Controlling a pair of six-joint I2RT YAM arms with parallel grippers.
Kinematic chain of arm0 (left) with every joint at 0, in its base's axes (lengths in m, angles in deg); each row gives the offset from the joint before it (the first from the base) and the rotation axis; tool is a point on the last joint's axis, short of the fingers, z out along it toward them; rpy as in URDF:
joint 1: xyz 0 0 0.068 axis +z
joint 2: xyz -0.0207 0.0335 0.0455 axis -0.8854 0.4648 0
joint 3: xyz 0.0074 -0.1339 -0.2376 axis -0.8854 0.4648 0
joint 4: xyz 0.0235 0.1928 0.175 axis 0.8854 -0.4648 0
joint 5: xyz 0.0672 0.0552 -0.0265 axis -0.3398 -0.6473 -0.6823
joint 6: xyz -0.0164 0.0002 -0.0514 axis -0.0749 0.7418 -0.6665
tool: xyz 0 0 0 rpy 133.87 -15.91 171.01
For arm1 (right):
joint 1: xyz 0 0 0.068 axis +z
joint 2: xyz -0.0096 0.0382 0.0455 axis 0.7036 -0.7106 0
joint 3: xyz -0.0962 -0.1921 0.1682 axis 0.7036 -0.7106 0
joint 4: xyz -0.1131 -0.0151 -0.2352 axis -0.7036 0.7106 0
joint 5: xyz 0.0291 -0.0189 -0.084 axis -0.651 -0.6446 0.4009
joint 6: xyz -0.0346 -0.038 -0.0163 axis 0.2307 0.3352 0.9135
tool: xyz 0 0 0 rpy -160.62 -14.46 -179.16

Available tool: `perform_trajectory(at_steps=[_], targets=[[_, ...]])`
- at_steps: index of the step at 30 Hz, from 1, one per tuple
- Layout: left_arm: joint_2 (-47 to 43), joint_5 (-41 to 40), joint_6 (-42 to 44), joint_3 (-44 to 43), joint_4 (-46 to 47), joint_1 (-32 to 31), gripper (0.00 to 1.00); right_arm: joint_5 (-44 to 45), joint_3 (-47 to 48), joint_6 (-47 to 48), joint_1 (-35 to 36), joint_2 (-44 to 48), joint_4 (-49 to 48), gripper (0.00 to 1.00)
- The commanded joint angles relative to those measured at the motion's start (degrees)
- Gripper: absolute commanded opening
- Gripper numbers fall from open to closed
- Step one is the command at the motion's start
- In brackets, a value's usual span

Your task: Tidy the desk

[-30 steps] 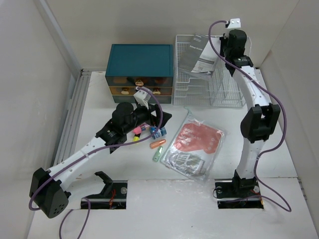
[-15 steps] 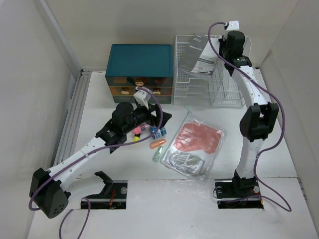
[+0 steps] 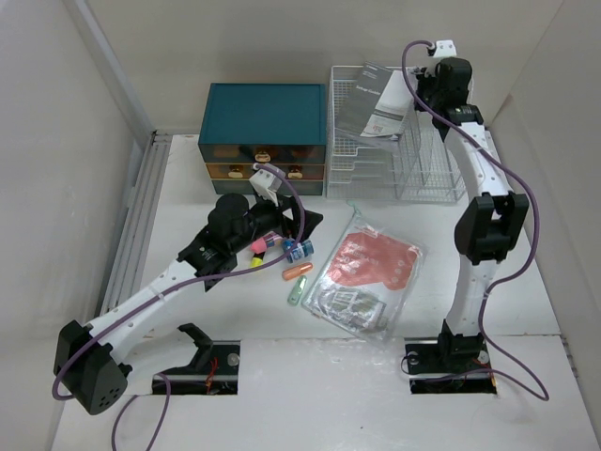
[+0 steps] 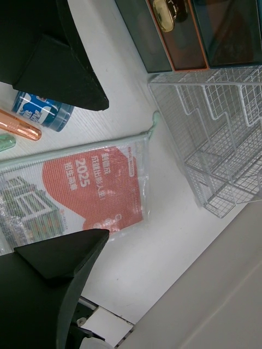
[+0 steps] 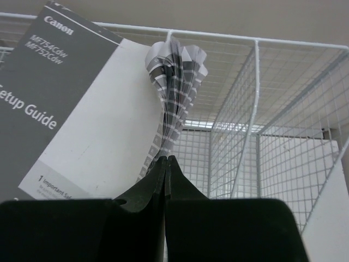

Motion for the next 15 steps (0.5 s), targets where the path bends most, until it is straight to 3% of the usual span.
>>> perform_trajectory(at_steps=[1, 15], targets=[[-1.6, 0.5, 0.3, -0.3, 3.1, 0.2, 0.88, -8.5, 2.9, -1.5, 0.5, -1.0, 0.2, 0.00], [-1.6, 0.5, 0.3, -0.3, 3.1, 0.2, 0.89, -18.2, 6.0, -1.5, 0.5, -2.8, 2.2, 0.00]])
